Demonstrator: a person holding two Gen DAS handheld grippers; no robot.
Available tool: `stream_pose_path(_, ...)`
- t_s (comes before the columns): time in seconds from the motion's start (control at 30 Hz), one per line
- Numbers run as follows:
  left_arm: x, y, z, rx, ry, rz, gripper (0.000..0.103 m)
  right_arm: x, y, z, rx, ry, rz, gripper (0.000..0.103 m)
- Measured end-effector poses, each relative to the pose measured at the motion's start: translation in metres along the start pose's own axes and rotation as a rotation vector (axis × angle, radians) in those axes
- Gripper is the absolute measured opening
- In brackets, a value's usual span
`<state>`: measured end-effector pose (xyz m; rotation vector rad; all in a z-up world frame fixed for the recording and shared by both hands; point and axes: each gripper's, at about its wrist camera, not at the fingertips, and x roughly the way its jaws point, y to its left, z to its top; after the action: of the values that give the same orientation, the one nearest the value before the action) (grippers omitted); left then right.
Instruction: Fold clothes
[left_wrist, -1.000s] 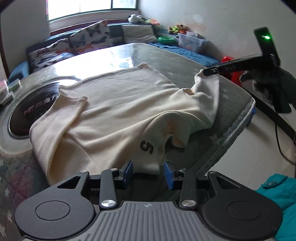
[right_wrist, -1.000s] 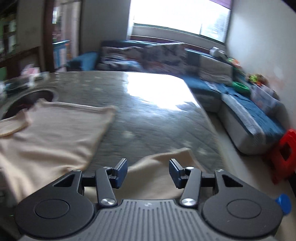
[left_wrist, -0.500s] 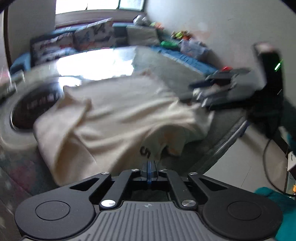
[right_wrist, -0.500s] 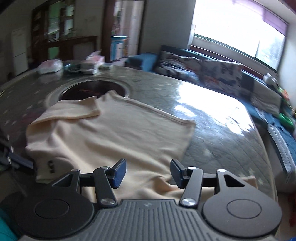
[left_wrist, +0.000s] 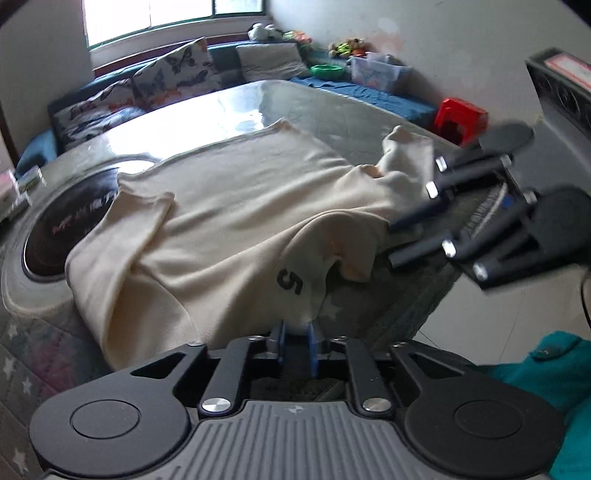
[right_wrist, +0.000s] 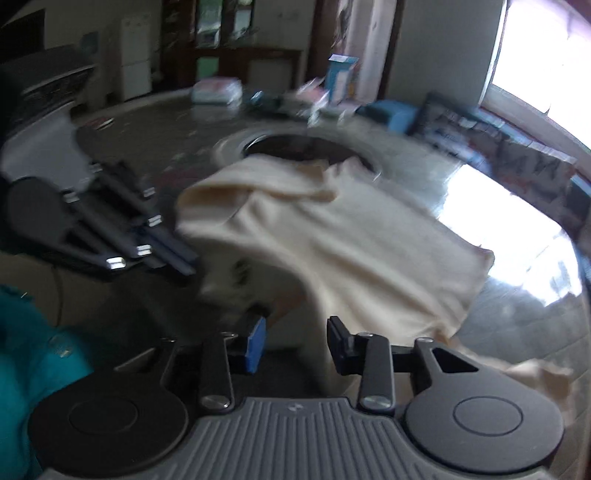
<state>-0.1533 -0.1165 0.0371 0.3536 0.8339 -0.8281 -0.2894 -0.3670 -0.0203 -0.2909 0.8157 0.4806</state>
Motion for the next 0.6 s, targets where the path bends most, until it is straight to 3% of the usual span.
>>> stream_pose_path(0.07,0.001,0.002,0.0,-0.032,0.0,-0.006,0.033,0.009,-0.006,-0.008,0.083,0.047,0.068,0.025)
stream_pose_path(0.13,0.002,0.003,0.001,-0.05,-0.002,-0.006,0.041,0.014,-0.01,-0.013,0.139,0.052,0.094,0.023)
stream_pose_path(0.23,0.003,0.003,0.003,-0.075,-0.006,-0.007,0.041,0.02,-0.016,-0.016,0.214,0.049,0.121,0.023)
stream_pose_path(0.33,0.006,0.003,0.004,-0.092,-0.009,-0.01,0.037,0.023,-0.022,-0.016,0.286,0.036,0.132,0.023)
stream_pose_path(0.4,0.009,0.002,0.005,-0.093,-0.007,-0.008,0.024,0.025,-0.025,-0.016,0.336,0.023,0.138,0.023)
stream_pose_path(0.47,0.011,-0.001,0.005,-0.086,-0.006,-0.003,0.016,0.027,-0.028,-0.017,0.376,0.012,0.128,0.016)
stream_pose_path(0.5,0.01,-0.002,0.005,-0.074,-0.009,0.001,0.013,0.027,-0.029,-0.018,0.391,0.008,0.119,0.008)
stream_pose_path(0.6,0.005,-0.003,0.004,-0.034,-0.018,0.005,0.004,0.026,-0.031,-0.019,0.403,-0.003,0.103,0.004)
